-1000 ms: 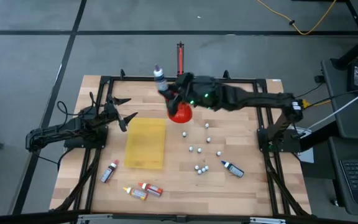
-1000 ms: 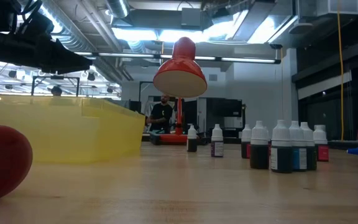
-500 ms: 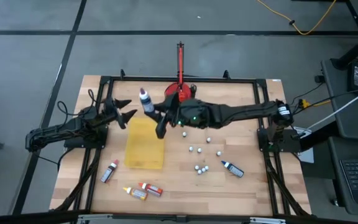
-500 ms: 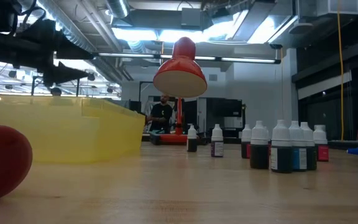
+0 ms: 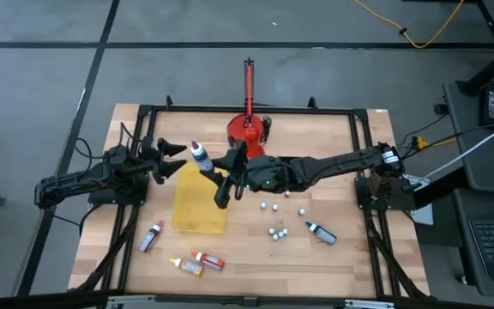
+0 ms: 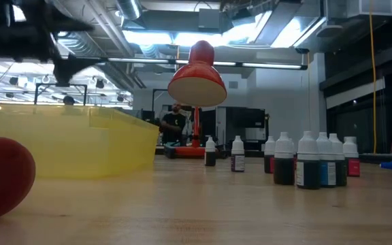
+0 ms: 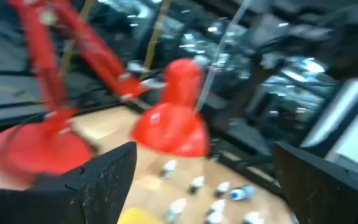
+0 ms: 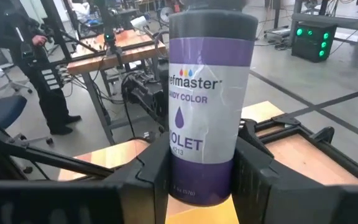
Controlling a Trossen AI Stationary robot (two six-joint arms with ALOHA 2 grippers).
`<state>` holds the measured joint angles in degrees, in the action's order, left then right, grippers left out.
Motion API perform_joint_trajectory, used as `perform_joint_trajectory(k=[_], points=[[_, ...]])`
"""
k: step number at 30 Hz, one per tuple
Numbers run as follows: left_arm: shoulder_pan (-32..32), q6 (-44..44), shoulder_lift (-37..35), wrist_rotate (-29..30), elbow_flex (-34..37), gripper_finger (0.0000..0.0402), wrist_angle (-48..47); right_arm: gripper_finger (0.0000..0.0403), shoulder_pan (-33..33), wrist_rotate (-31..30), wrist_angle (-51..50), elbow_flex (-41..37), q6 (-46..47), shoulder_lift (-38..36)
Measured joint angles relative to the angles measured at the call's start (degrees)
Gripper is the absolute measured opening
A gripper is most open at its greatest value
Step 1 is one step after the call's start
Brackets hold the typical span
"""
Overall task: Pick & Place food coloring
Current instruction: Put the large violet food coloring bottle into the yellow bin
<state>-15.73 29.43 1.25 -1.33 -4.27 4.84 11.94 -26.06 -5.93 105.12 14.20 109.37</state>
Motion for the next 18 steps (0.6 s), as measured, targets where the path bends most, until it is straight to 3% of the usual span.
perform_joint_trajectory(k=[9, 18], points=[[3.18, -2.01, 7.52, -5.55, -14.39, 0.0361, -7.14, 0.0127, 0.15, 1.89, -1.16, 0.0, -1.17, -0.68], [7.16, -7.91, 23.82, -7.01, -38.24, 0.0361, -20.24, 0.0127, 1.1, 4.75, -5.63, 0.0, -0.85, -0.68]])
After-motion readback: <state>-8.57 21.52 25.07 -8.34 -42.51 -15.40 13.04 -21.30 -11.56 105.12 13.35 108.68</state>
